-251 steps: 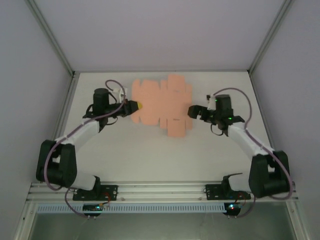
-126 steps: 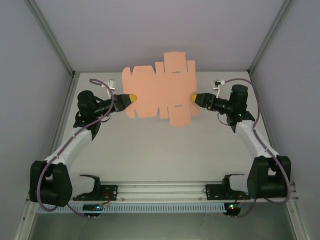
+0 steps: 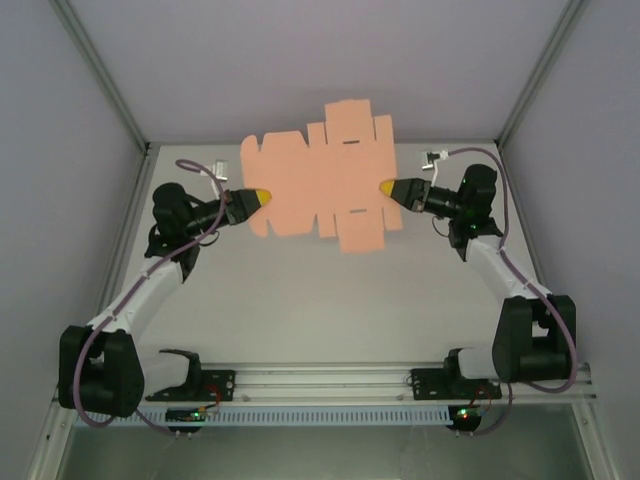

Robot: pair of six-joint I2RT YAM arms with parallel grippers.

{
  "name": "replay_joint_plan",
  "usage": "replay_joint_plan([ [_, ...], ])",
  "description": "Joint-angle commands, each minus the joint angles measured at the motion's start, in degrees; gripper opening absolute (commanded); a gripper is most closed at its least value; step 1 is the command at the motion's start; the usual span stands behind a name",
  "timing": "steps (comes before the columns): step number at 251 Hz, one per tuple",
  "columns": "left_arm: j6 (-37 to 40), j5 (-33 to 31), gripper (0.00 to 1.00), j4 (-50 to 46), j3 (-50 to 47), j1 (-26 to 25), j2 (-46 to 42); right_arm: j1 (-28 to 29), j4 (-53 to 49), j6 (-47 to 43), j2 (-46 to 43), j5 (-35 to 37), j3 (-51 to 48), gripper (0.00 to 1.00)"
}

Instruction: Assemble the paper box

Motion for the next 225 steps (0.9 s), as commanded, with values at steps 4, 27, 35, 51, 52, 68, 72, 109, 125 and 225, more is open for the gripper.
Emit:
replay_joint_plan([
  [4, 2.4, -1.6, 0.00, -0.8, -0.4, 0.5, -0.8, 1.6, -16.9, -13.6, -3.2, 4.0, 3.7, 0.11],
  [27, 2.6, -1.8, 0.00, -1.2, -0.8, 0.6, -0.7, 3.1, -31.1, -23.2, -4.9, 13.6, 6.8, 0.11],
  [35, 2.7, -1.7, 0.00, -1.2, -0.9, 0.6, -0.8, 4.0, -35.6, -26.2, -5.4, 17.6, 7.9, 0.10],
  [51, 2.9, -2.0, 0.00, -1.4, -1.3, 0.6, -1.1, 6.4, -44.2, -31.6, -5.6, 28.2, 10.3, 0.10],
  [52, 2.9, -2.0, 0.00, -1.5, -1.4, 0.6, -1.1, 6.5, -44.7, -31.9, -5.6, 28.9, 10.5, 0.10],
  [68, 3.8, -2.6, 0.00, -2.7, -1.6, 0.6, -1.5, 9.1, -50.5, -35.7, -5.1, 38.9, 12.3, 0.09],
  [72, 4.0, -2.8, 0.00, -3.0, -1.7, 0.6, -1.7, 9.8, -51.3, -36.1, -5.0, 41.0, 12.6, 0.09],
  [109, 5.1, -2.9, 0.00, -3.8, -2.5, 0.5, -2.1, 15.8, -55.4, -41.3, -2.8, 57.8, 14.9, 0.07],
  [125, 6.0, -3.9, 0.00, -5.2, -3.2, 0.3, -2.2, 18.9, -55.8, -43.9, -1.5, 64.2, 15.8, 0.04],
  [225, 18.6, -23.0, 0.81, -27.6, -5.1, -3.9, 1.4, 32.2, -57.7, -60.5, 10.1, 81.7, 22.9, 0.00],
])
